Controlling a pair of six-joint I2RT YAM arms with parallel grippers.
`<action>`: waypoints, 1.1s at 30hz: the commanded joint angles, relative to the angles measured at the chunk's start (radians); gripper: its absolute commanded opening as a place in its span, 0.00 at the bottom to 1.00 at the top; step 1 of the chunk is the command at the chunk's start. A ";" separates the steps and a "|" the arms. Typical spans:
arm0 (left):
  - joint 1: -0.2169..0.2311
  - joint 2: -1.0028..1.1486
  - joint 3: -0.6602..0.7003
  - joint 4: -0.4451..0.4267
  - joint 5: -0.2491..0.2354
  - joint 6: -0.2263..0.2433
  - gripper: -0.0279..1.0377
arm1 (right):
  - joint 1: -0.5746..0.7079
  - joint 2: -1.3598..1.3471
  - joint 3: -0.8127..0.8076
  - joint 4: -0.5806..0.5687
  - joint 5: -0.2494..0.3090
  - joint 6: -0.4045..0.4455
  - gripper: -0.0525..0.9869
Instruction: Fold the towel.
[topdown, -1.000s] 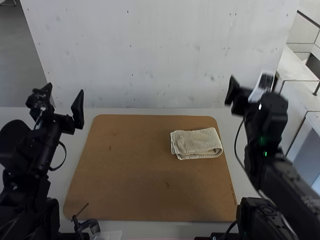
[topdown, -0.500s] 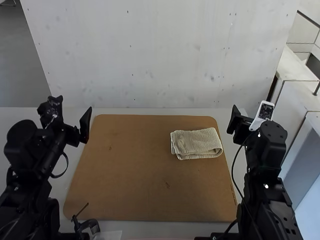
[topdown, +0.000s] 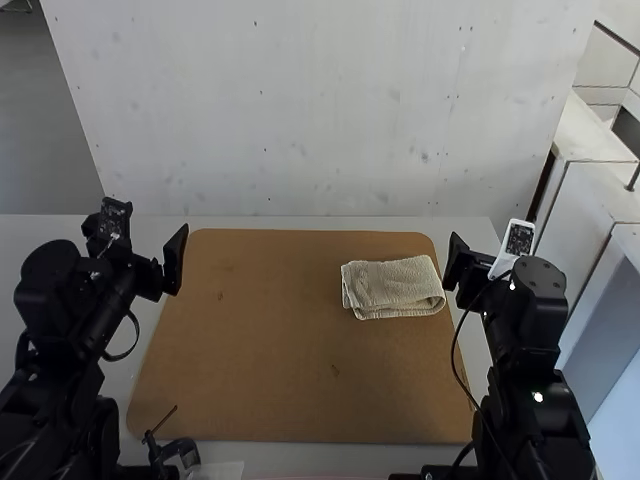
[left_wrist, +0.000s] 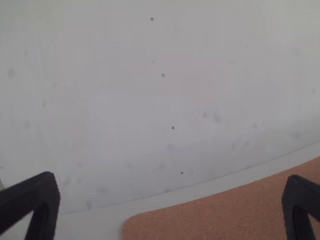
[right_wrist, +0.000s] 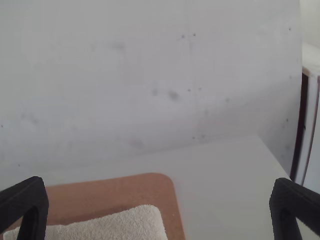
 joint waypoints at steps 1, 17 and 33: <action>-0.006 -0.016 -0.022 0.004 -0.012 -0.018 0.96 | -0.002 -0.006 -0.011 -0.004 -0.006 0.023 0.98; -0.009 -0.011 -0.022 -0.002 -0.034 -0.017 0.96 | -0.002 -0.004 -0.011 -0.004 -0.007 0.023 0.98; 0.089 -0.148 -0.025 -0.252 -0.003 -0.093 0.96 | -0.019 -0.001 -0.013 -0.010 -0.023 0.023 0.98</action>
